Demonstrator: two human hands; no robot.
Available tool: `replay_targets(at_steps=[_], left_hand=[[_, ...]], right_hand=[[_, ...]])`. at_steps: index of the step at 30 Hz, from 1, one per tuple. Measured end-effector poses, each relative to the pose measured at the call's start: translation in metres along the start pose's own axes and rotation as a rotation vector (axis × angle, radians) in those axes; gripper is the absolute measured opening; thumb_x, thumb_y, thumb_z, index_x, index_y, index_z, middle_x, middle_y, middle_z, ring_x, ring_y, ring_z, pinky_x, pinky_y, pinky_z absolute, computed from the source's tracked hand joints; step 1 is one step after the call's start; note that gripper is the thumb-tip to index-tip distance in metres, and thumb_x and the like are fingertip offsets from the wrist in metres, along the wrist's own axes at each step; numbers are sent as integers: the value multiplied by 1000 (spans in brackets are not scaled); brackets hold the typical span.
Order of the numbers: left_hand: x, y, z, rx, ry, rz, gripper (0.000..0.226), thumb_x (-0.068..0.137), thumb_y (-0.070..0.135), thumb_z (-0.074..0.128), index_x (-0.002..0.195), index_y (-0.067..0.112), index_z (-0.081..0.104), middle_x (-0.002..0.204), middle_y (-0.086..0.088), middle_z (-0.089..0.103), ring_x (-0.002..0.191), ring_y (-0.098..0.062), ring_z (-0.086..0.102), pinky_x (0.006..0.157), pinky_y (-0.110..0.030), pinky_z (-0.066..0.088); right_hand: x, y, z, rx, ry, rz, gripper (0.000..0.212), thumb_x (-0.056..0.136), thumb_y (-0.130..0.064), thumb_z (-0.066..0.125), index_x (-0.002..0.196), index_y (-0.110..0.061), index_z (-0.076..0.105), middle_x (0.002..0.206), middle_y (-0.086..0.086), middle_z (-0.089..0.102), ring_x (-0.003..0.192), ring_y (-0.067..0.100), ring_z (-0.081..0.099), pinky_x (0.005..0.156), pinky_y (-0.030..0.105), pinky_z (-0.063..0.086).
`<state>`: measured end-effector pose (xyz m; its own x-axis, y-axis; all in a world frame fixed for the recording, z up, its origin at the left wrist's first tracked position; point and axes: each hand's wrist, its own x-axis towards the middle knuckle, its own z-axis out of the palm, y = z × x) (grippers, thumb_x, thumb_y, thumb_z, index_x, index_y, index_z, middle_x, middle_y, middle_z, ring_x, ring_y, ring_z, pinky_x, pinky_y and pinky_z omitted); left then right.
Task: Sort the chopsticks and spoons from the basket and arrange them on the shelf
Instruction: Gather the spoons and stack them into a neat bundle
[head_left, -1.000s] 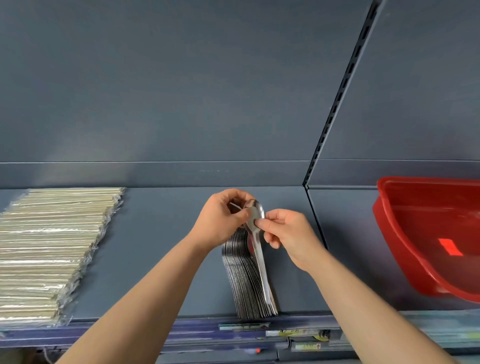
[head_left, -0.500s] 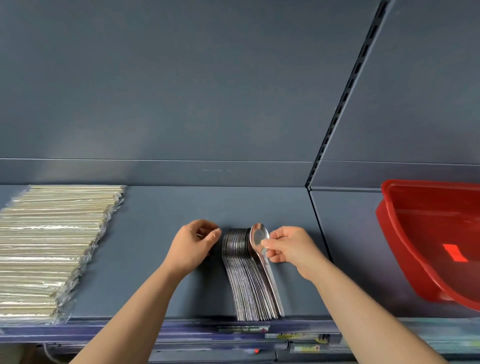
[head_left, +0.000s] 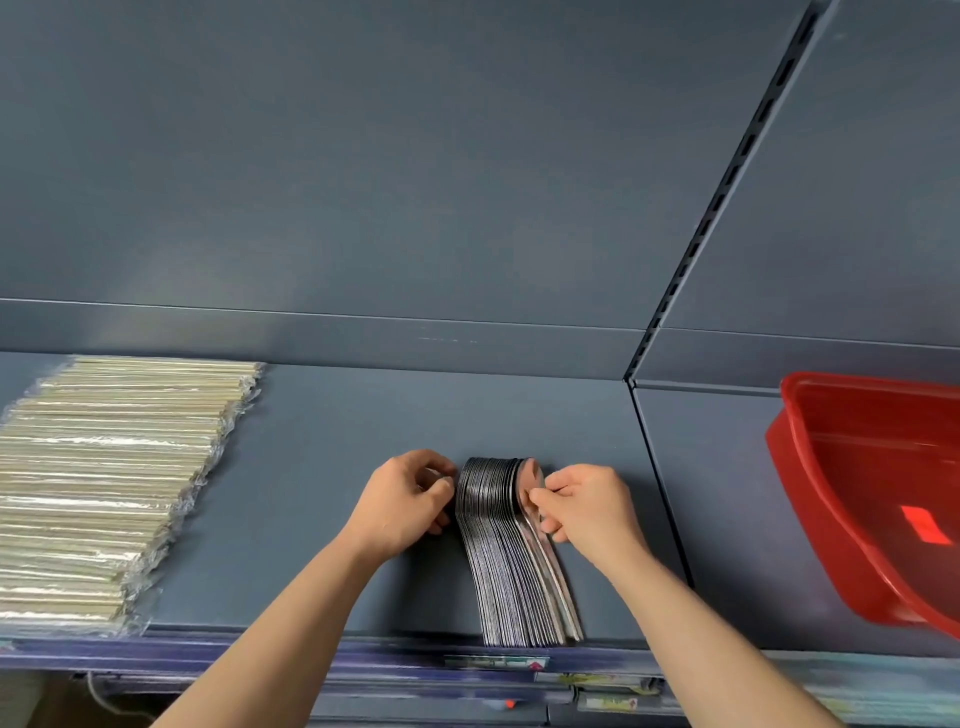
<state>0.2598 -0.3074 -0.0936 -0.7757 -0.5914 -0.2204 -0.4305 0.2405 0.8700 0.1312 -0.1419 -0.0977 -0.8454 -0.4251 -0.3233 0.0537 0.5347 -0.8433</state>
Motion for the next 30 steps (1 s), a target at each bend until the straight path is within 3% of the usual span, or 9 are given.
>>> replay_targets(at_steps=[5, 8, 10, 12, 15, 19, 24, 27, 30], left_hand=[[0, -1, 0, -11, -10, -10, 16, 89, 4, 53, 92, 14, 65, 67, -1, 67, 51, -17, 65, 55, -32, 59], [-1, -2, -1, -20, -11, -10, 15, 89, 4, 53, 92, 14, 65, 69, -2, 67, 51, -15, 65, 53, -29, 58], [0, -2, -1, -23, -11, -12, 15, 89, 4, 54, 92, 14, 64, 69, -3, 67, 51, -15, 65, 53, -28, 57], [0, -3, -1, -23, -10, -12, 15, 89, 4, 54, 92, 14, 64, 69, -3, 68, 52, -15, 65, 53, -28, 57], [0, -4, -1, -25, -11, -11, 15, 89, 5, 53, 92, 14, 65, 70, -4, 69, 54, -18, 66, 55, -30, 58], [0, -5, -1, -26, -13, -9, 15, 89, 5, 53, 91, 14, 65, 69, -4, 69, 55, -18, 67, 56, -31, 58], [0, -4, -1, -30, -14, -11, 15, 89, 4, 53, 91, 13, 65, 69, -4, 68, 53, -16, 67, 54, -28, 57], [0, -4, -2, -37, -18, -16, 16, 89, 2, 52, 92, 11, 65, 70, -7, 69, 54, -16, 67, 55, -29, 58], [0, -4, -3, -27, -18, -13, 15, 90, 3, 51, 94, 10, 64, 71, -9, 69, 56, -21, 68, 58, -32, 59]], right_hand=[[-2, 0, -4, -283, -29, -123, 13, 79, -20, 69, 71, -10, 68, 58, 2, 69, 48, 11, 66, 59, 38, 60], [-7, -4, -12, -429, -102, -100, 43, 68, -49, 68, 77, -7, 68, 61, 5, 68, 51, 18, 62, 61, 34, 57], [-12, -4, -17, -477, -161, -49, 57, 54, -60, 71, 79, -8, 68, 58, 2, 68, 47, 11, 58, 56, 27, 51], [-16, -4, -19, -448, -222, 4, 51, 52, -54, 79, 79, -12, 67, 58, -2, 70, 47, 6, 62, 54, 24, 52], [-19, -4, -18, -284, -228, 40, 38, 59, -30, 89, 86, -20, 65, 72, -2, 72, 48, 4, 65, 49, 21, 52], [-21, -3, -15, -177, -167, 13, 27, 68, -11, 82, 92, -12, 69, 70, -1, 71, 50, 10, 64, 63, 35, 59], [-24, 1, -15, -252, -145, -75, 9, 76, -23, 77, 73, -25, 69, 63, -5, 70, 47, 6, 62, 56, 28, 57], [-27, 3, -15, -277, -130, -132, 15, 81, -23, 69, 70, -13, 72, 61, 2, 70, 53, 16, 63, 64, 37, 58], [-26, 4, -16, -299, -110, -156, 19, 84, -23, 67, 68, -12, 71, 60, 0, 69, 55, 19, 65, 59, 35, 56]])
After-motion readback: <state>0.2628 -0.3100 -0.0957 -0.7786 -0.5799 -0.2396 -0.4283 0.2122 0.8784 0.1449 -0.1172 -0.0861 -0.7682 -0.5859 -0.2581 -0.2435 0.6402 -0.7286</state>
